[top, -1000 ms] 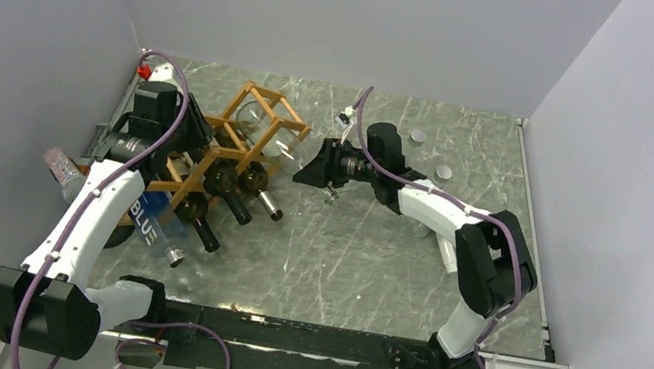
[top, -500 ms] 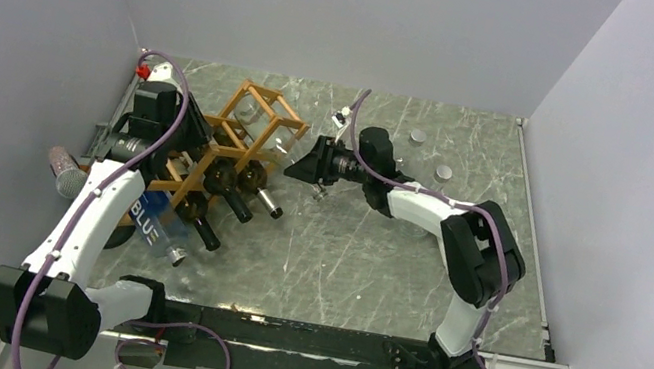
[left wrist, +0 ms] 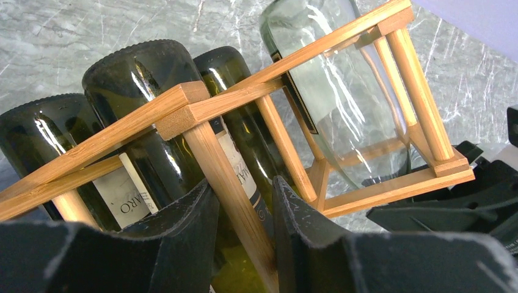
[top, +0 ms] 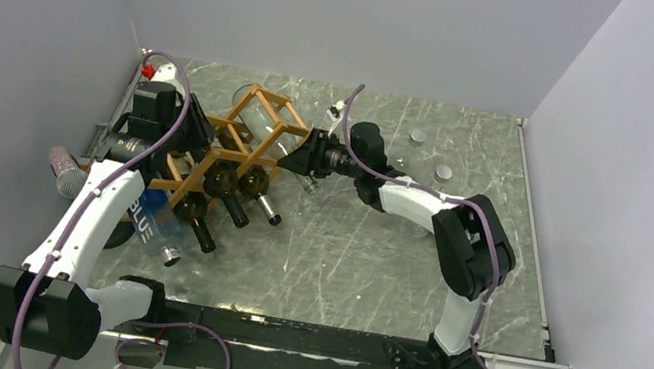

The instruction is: Put the wine bottle on the wine rack

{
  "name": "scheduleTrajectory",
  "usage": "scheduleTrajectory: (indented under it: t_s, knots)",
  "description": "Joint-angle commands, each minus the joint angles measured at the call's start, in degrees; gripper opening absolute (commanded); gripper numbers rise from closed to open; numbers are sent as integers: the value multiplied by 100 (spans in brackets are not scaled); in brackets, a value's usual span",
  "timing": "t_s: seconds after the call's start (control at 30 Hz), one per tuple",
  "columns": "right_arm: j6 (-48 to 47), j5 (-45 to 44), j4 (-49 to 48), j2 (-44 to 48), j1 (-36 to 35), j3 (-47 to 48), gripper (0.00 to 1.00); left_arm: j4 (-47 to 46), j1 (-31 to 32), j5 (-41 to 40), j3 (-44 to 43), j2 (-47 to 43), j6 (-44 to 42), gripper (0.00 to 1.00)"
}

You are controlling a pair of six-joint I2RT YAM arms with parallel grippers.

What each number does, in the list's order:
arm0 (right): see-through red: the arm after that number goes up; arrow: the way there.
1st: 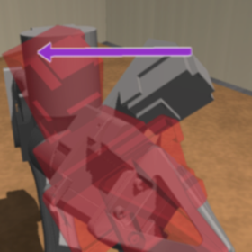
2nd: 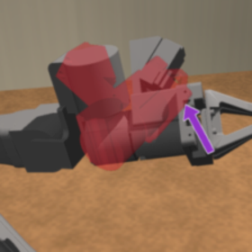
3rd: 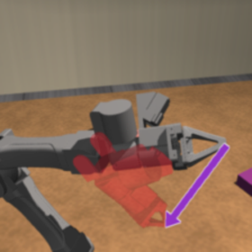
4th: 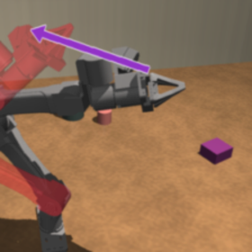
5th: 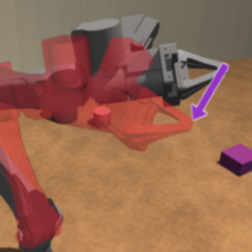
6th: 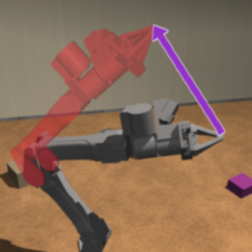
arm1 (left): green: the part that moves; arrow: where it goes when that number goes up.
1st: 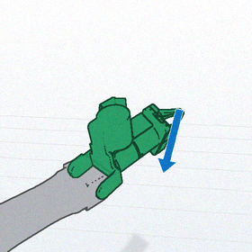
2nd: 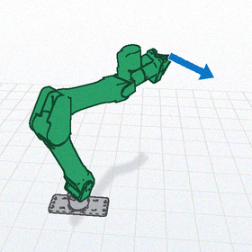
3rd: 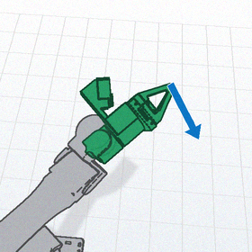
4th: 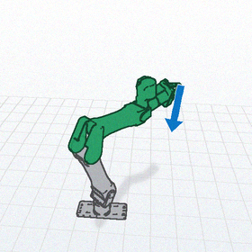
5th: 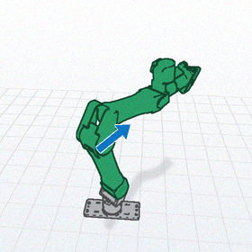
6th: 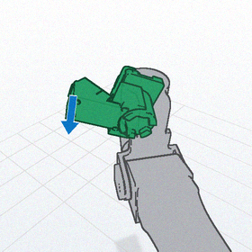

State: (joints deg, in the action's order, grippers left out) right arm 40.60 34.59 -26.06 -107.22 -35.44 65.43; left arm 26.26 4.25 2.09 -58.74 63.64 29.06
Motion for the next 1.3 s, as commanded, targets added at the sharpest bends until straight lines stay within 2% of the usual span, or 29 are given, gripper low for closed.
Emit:
scheduleTrajectory:
  t_s: [0.0, 0.23, 0.27, 0.37, 0.43, 0.7, 0.8, 0.97, 1.1, 1.2, 1.27]
  knots:
    - [-15, -394, -1368, 155, 14, 768, 0, 118, 14, 115, -63, 55, -515, 1]
    - [-145, -610, -1021, 191, -32, 607, 0, 314, 14, -130, -303, 295, -322, 2]
    - [-163, -642, -962, 192, -41, 580, 4, 344, 14, -140, -353, 343, -295, 7]
    - [-220, -914, -766, 308, -63, 379, 33, 397, 14, -190, -455, 419, -224, 27]
    - [-348, -1043, -656, 391, -95, 251, 45, 383, 14, -185, -491, 408, -189, 39]
    - [-601, -1684, 47, 723, -174, 73, 74, 266, 14, -187, -548, 258, -138, 52]
    - [-852, -1897, 319, 923, -224, 89, 86, 298, 14, -432, -623, 207, -129, 60]
    - [-1245, -2299, 950, 1349, -312, 188, 89, 451, 14, -604, -857, 85, -117, 75]
    - [-1648, -2796, 1587, 1934, -427, 235, 89, 572, 14, -738, -1100, -97, -137, 84]
    - [-1896, -3176, 2153, 2544, -479, 122, 89, 676, 14, -784, -1279, -288, -120, 98]
    - [-1973, -3410, 2610, 3019, -481, -3, 90, 742, 14, -693, -1379, -433, -167, 99]
